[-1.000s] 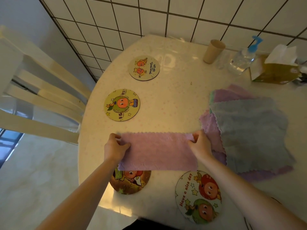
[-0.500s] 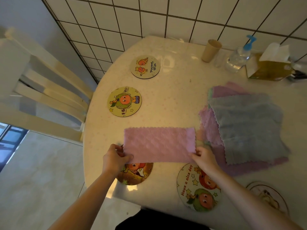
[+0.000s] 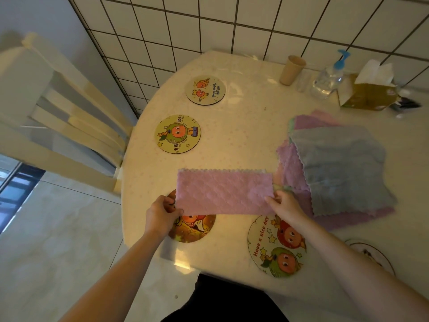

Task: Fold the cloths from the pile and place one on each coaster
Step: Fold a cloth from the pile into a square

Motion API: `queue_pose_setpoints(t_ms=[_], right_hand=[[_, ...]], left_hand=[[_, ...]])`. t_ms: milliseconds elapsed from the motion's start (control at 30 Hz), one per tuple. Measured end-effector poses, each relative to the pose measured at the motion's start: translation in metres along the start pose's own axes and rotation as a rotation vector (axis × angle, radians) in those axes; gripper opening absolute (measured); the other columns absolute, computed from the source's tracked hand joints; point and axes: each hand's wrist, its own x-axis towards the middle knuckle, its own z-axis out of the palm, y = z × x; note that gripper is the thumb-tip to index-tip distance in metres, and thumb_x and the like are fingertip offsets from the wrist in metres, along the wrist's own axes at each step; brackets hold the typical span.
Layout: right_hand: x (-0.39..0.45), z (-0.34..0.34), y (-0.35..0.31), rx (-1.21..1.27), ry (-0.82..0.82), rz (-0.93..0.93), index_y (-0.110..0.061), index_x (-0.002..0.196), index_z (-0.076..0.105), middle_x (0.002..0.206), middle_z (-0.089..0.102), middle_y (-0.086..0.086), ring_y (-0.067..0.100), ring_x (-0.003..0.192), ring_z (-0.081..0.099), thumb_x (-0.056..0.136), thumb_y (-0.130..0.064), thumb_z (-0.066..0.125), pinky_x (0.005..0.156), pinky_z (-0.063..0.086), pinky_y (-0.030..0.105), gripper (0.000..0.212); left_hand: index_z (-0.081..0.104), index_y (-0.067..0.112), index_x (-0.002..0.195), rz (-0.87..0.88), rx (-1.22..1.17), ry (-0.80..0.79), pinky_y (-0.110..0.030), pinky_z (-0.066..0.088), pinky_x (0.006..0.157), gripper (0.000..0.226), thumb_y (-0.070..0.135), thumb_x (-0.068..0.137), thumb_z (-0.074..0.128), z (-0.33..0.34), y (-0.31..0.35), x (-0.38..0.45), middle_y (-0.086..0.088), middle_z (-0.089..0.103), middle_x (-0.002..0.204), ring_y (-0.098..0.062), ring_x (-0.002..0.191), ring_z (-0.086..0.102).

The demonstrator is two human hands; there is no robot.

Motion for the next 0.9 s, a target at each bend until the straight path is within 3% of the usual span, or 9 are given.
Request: queue_pose_setpoints(t_ms=[67, 167, 300, 433, 567, 700, 800, 833, 900], right_hand=[[0.008, -0.002, -0.009, 0.038, 0.032, 0.074, -0.010, 0.118, 0.059, 0.093, 0.064, 0.001, 0.018, 0.086, 0.060, 0.094, -0.034, 0.052, 0.071, 0.047, 0.029, 0.034], [0.028, -0.006, -0.022, 0.095, 0.096, 0.109, -0.008, 0.115, 0.059, 0.098, 0.063, 0.003, 0.019, 0.091, 0.059, 0.095, -0.033, 0.051, 0.079, 0.048, 0.031, 0.033], [0.049, -0.009, -0.031, 0.092, 0.126, 0.084, -0.007, 0.110, 0.062, 0.101, 0.066, 0.007, 0.021, 0.090, 0.060, 0.092, -0.019, 0.054, 0.078, 0.050, 0.033, 0.023], [0.064, -0.013, -0.027, 0.094, 0.142, 0.047, -0.013, 0.090, 0.061, 0.083, 0.064, 0.003, 0.026, 0.085, 0.064, 0.091, -0.015, 0.056, 0.074, 0.054, 0.037, 0.005], [0.076, -0.014, -0.017, 0.138, 0.119, 0.058, -0.012, 0.095, 0.060, 0.087, 0.067, 0.005, 0.026, 0.083, 0.066, 0.091, -0.017, 0.058, 0.076, 0.056, 0.049, 0.007], [0.083, -0.016, -0.015, 0.119, 0.060, 0.043, -0.013, 0.104, 0.057, 0.090, 0.066, 0.001, 0.021, 0.083, 0.066, 0.090, -0.018, 0.060, 0.075, 0.057, 0.047, 0.016], [0.071, -0.022, -0.022, -0.012, 0.038, -0.067, -0.010, 0.121, 0.048, 0.103, 0.066, 0.004, 0.019, 0.088, 0.065, 0.091, -0.015, 0.059, 0.076, 0.057, 0.039, 0.033], [0.063, -0.025, -0.021, -0.116, 0.047, -0.156, -0.009, 0.129, 0.043, 0.115, 0.062, 0.007, 0.019, 0.096, 0.063, 0.091, -0.015, 0.058, 0.080, 0.056, 0.037, 0.042], [0.040, -0.026, -0.015, -0.384, 0.070, -0.399, -0.010, 0.139, 0.035, 0.136, 0.045, 0.006, 0.018, 0.116, 0.052, 0.092, -0.019, 0.055, 0.089, 0.053, 0.033, 0.051]], left_hand=[[0.061, 0.015, 0.099, -0.002, -0.017, 0.012, -0.031, 0.046, 0.071, 0.030, 0.034, 0.080, 0.074, 0.002, 0.005, 0.002, 0.000, 0.063, 0.092, -0.021, 0.088, 0.059], [0.060, 0.015, 0.102, 0.012, -0.029, 0.072, -0.034, 0.049, 0.076, 0.035, 0.042, 0.083, 0.070, 0.003, 0.022, 0.015, 0.000, 0.064, 0.093, -0.020, 0.088, 0.059], [0.059, 0.014, 0.106, -0.061, -0.052, 0.102, -0.034, 0.047, 0.073, 0.032, 0.037, 0.085, 0.068, 0.009, 0.046, 0.036, -0.002, 0.063, 0.096, -0.022, 0.088, 0.058], [0.066, 0.011, 0.091, -0.090, 0.009, 0.145, -0.030, 0.039, 0.066, 0.009, 0.019, 0.088, 0.063, 0.015, 0.054, 0.048, -0.008, 0.065, 0.086, -0.027, 0.083, 0.057], [0.063, 0.011, 0.091, -0.081, -0.037, 0.229, -0.032, 0.042, 0.067, 0.009, 0.018, 0.093, 0.057, 0.018, 0.057, 0.053, -0.007, 0.062, 0.083, -0.030, 0.083, 0.058], [0.058, 0.013, 0.109, -0.069, 0.033, 0.263, -0.035, 0.046, 0.073, 0.020, 0.023, 0.093, 0.057, 0.025, 0.060, 0.047, -0.010, 0.060, 0.107, -0.025, 0.088, 0.055], [0.052, 0.012, 0.125, 0.206, 0.304, 0.313, -0.043, 0.044, 0.094, 0.035, 0.024, 0.092, 0.054, 0.043, 0.054, 0.018, -0.009, 0.052, 0.122, -0.028, 0.108, 0.047], [0.051, 0.014, 0.128, 0.364, 0.385, 0.279, -0.044, 0.042, 0.097, 0.038, 0.025, 0.092, 0.052, 0.054, 0.053, 0.003, -0.007, 0.051, 0.125, -0.028, 0.112, 0.046], [0.043, 0.024, 0.139, 0.634, 0.490, 0.062, -0.044, 0.032, 0.112, 0.045, 0.038, 0.096, 0.045, 0.077, 0.050, -0.026, 0.001, 0.044, 0.142, -0.023, 0.131, 0.037]])
